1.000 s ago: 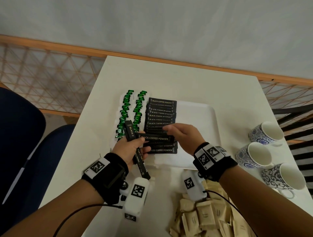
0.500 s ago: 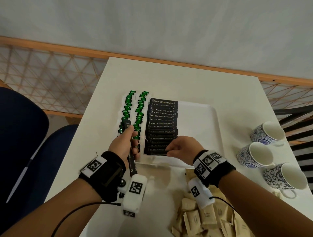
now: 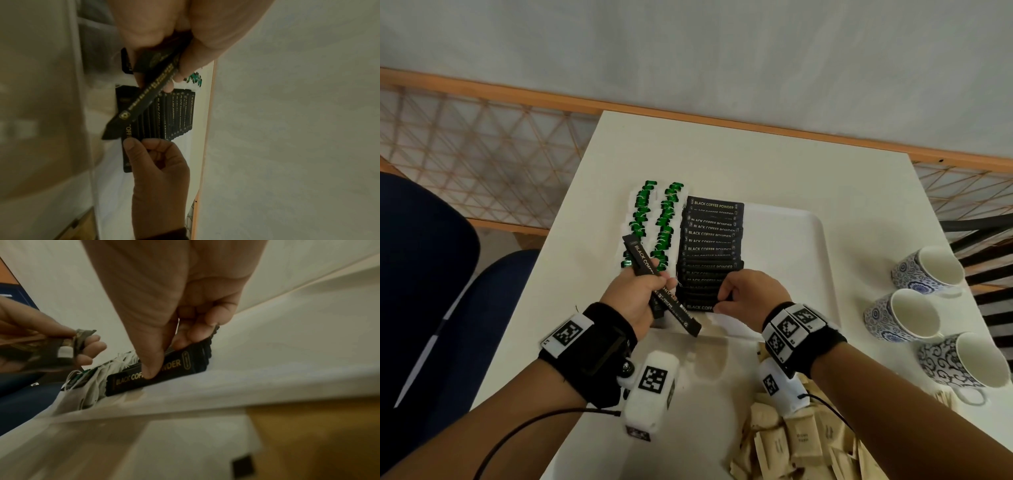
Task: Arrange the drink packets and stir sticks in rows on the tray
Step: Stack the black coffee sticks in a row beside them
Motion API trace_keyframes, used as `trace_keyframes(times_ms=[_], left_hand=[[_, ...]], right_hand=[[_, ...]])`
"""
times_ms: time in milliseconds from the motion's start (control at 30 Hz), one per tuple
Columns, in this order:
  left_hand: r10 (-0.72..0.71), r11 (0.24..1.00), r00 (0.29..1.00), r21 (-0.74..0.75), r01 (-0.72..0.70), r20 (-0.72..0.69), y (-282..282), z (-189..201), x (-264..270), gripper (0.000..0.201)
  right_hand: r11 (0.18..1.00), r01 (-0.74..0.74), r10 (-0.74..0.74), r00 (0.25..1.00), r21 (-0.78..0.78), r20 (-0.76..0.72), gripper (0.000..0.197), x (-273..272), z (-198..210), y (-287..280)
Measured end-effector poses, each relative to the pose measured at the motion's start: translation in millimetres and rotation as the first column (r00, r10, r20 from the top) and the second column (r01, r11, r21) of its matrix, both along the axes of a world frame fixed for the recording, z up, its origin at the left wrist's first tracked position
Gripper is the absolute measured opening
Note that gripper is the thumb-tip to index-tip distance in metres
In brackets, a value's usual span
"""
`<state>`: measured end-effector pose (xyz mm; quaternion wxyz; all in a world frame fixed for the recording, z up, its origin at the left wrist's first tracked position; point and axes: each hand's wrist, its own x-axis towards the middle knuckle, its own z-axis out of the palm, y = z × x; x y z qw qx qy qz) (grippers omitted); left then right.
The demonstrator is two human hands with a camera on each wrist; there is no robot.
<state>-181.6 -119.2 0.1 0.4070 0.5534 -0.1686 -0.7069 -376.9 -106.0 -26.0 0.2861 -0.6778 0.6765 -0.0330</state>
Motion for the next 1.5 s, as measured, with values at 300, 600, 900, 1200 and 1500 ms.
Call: trace_keyframes(times_ms=[300,600,900,1200,1500], left_hand=[[-0.092,0.994,0.996,-0.053,0.092,-0.012,10,0,-7,0.014],[-0.057,0.998,0.998,0.015,0.057,-0.027,14,-1,-15,0.022],[-0.109,0.994,0.991,-0.002,0.109,0.072,14,-5,-7,0.014],[-0.054,0.999,0.996,0.004,0.054,0.068,13,-3,-3,0.006],[-0.005,0.996,1.0,0.094,0.004,0.01,5,1,7,0.018]], right_hand=[[0.985,0.146,-0.105,0.931,-0.093,0.348,0.009,3,19,8],[0.997,0.062,-0.076,0.903,0.045,0.423,0.031,10,26,15],[0.998,0.021,0.007,0.903,-0.059,0.429,0.033,4,26,21],[0.999,0.038,-0.03,0.966,-0.026,0.257,0.019,-10,25,16],[0.998,-0.067,0.067,0.998,0.015,0.016,0.014,-4,6,23]])
